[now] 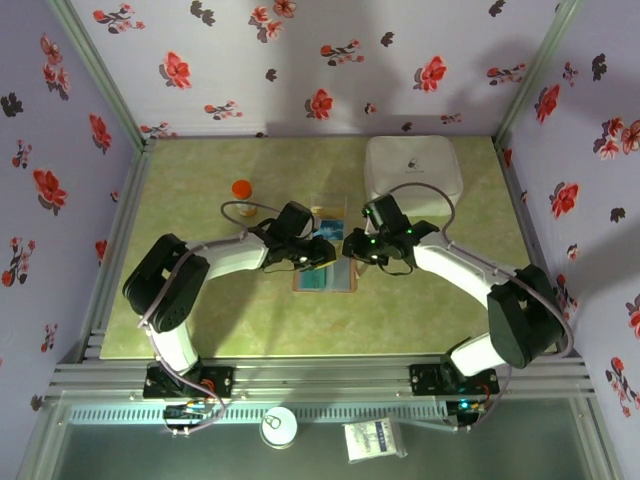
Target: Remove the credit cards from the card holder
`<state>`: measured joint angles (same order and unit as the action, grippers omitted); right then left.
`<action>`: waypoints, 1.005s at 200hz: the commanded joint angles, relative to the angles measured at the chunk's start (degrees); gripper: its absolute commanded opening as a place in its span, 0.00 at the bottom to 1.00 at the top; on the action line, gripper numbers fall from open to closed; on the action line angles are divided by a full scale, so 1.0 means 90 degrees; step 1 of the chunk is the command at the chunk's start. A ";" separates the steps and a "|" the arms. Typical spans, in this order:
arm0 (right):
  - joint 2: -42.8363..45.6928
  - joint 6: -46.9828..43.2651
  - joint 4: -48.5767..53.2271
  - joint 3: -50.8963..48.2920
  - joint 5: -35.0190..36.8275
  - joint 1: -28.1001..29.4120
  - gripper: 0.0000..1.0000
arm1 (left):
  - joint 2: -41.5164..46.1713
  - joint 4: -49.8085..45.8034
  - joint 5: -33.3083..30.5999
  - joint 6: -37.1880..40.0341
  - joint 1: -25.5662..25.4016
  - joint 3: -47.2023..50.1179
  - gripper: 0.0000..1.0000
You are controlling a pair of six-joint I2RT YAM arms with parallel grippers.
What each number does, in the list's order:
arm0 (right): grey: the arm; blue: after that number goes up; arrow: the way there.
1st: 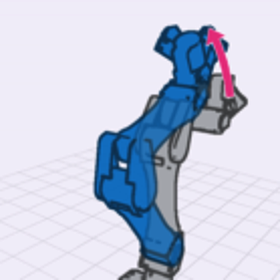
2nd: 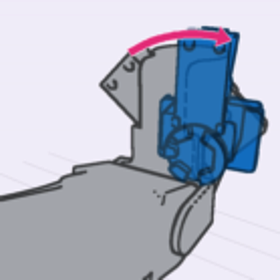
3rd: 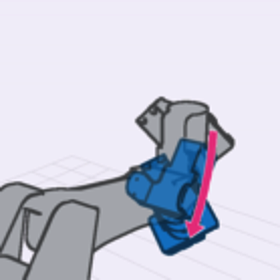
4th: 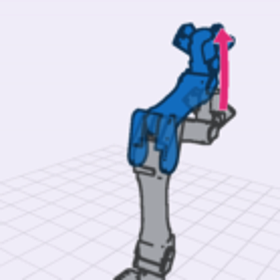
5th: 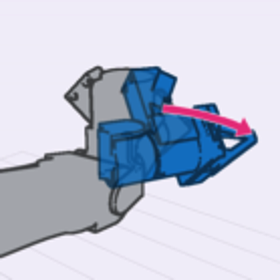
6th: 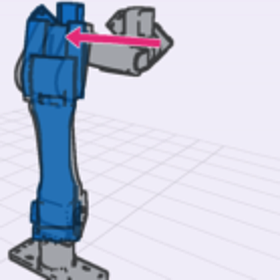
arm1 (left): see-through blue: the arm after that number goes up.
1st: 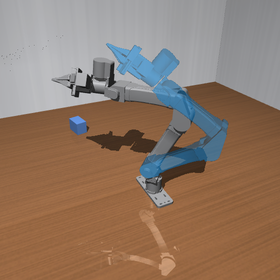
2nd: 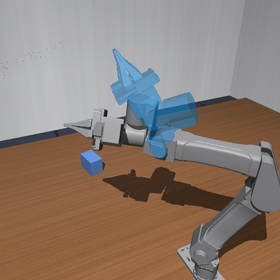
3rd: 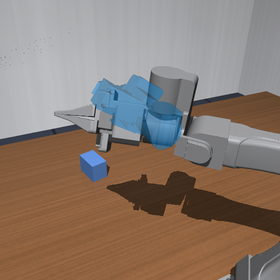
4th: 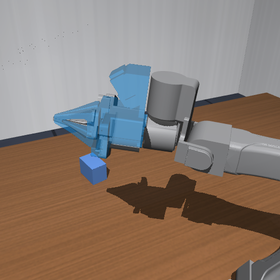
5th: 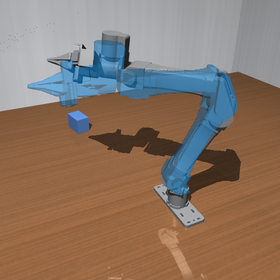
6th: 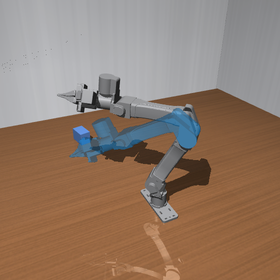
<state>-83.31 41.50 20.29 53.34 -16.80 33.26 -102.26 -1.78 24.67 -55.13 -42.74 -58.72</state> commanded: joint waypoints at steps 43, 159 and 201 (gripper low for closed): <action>0.0233 -0.0074 0.0042 -0.0334 -0.0034 -0.0140 0.27 | -0.0386 -0.0627 0.0051 0.0271 -0.0164 -0.0716 0.33; -0.0381 0.0345 -0.0355 -0.0018 -0.0221 0.0226 0.26 | 0.0397 -0.1032 -0.0010 0.0856 0.0628 0.0071 0.30; -0.0991 0.0418 -0.0331 0.0454 -0.0194 0.0647 0.25 | 0.0783 -0.1052 -0.0078 0.1051 0.0985 0.0740 0.24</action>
<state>-89.65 44.07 17.78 54.17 -18.46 37.23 -97.91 -9.56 24.47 -48.38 -35.22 -54.94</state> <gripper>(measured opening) 0.251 0.256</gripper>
